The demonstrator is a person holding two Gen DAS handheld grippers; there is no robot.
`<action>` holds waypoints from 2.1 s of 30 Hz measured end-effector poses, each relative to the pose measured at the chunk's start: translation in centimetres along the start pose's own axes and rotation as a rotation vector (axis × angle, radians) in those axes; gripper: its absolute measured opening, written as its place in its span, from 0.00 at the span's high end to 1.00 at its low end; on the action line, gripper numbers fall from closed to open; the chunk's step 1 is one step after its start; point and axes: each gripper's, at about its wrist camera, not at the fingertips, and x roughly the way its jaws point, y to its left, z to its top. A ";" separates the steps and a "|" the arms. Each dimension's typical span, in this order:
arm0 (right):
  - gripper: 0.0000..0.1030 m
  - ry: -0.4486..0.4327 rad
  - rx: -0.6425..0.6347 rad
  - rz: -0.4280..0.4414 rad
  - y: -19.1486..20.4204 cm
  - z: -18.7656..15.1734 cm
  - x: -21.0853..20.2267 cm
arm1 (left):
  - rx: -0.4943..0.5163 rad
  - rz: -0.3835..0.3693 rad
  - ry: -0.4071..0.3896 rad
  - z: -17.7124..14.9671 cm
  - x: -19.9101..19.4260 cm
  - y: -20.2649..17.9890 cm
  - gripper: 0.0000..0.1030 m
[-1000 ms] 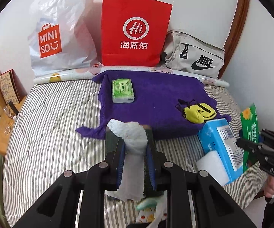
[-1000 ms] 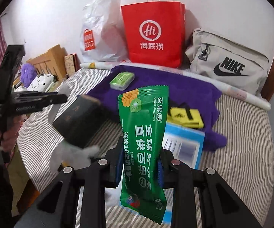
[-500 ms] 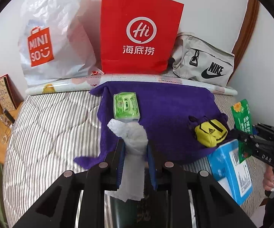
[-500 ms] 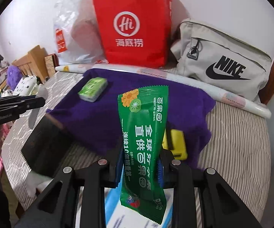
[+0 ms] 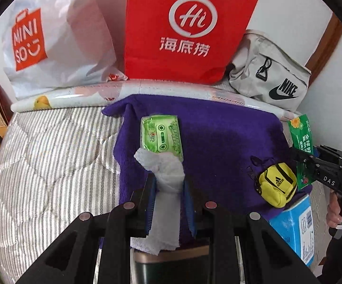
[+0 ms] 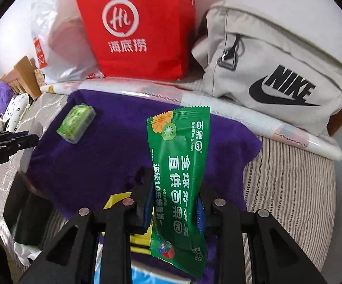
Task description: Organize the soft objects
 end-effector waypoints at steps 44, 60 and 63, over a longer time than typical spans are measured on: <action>0.28 -0.149 0.068 0.067 1.5 -1.9 -7.3 | -0.062 -0.043 -0.137 -3.1 -7.2 -0.4 0.40; 0.28 -0.198 0.052 0.154 7.4 -14.1 -15.3 | -0.012 -0.014 -0.098 -15.3 -12.7 -2.3 0.40; 0.28 -0.213 0.045 0.176 8.3 -16.4 -16.2 | -0.008 0.004 -0.085 -17.6 -12.6 -2.3 0.40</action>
